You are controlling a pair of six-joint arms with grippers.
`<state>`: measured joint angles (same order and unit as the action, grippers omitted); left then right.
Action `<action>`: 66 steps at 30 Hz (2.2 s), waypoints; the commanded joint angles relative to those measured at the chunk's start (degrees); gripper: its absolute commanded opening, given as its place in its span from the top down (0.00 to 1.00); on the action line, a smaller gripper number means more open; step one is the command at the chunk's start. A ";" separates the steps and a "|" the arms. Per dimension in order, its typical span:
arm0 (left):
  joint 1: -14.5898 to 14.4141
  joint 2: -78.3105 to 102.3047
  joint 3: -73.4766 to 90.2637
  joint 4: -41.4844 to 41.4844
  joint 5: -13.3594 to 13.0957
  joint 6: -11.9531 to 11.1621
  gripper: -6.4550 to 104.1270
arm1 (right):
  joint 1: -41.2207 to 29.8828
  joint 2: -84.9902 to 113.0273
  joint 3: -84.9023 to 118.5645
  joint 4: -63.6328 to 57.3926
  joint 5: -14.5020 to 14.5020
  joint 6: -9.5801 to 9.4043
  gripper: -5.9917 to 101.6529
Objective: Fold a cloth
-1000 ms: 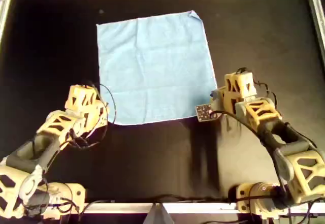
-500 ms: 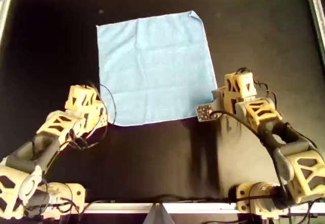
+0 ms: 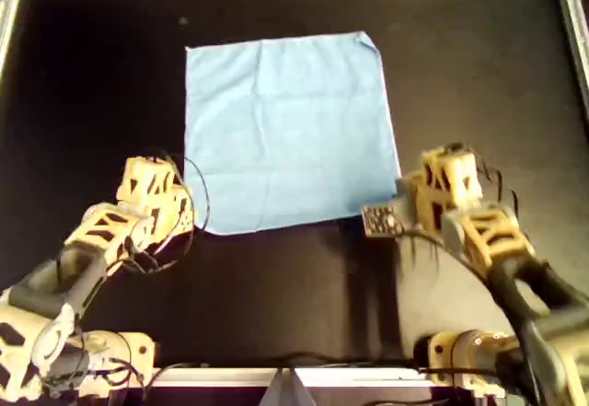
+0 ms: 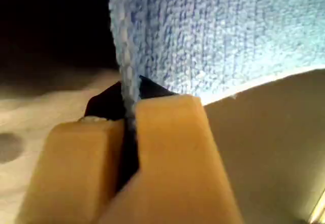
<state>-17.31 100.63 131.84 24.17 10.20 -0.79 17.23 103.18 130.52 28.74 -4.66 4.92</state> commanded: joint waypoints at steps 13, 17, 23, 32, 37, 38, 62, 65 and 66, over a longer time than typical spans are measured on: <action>-0.79 9.32 -1.23 -1.32 -0.35 0.26 0.94 | -0.35 10.11 5.27 -2.02 -6.68 -0.35 0.93; -1.23 9.23 -2.37 -1.67 -0.35 0.26 0.94 | -1.14 7.65 1.58 -6.94 -6.59 -0.35 0.93; -0.53 0.09 -14.85 -1.67 -1.05 0.35 0.94 | -1.32 -1.93 -8.53 -11.60 -6.50 -0.35 0.93; -0.44 -15.38 -34.10 -1.67 -1.32 0.35 0.94 | -1.58 -23.99 -32.26 -11.87 -6.59 -0.44 0.93; 2.11 -19.95 -42.45 -1.67 -1.32 0.35 0.94 | -1.58 -32.61 -43.51 -11.87 -6.59 -0.53 0.93; 2.81 -20.83 -43.95 -1.67 -1.32 0.35 0.94 | -1.58 -34.10 -44.91 -11.87 -6.50 -0.53 0.93; 4.83 -48.78 -77.17 -1.58 -1.32 0.44 0.94 | -6.15 -56.16 -76.29 -11.87 -6.50 -6.68 0.93; 4.83 -52.73 -81.65 -1.49 -1.32 0.44 0.94 | -6.15 -58.97 -79.45 -11.87 -6.50 -6.86 0.93; 4.83 -53.88 -83.14 -1.49 -1.32 0.44 0.94 | -6.15 -59.68 -80.60 -11.87 -6.50 -6.86 0.93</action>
<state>-13.62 46.41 55.55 23.64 8.79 -0.79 10.81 42.54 56.69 18.81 -10.81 -1.58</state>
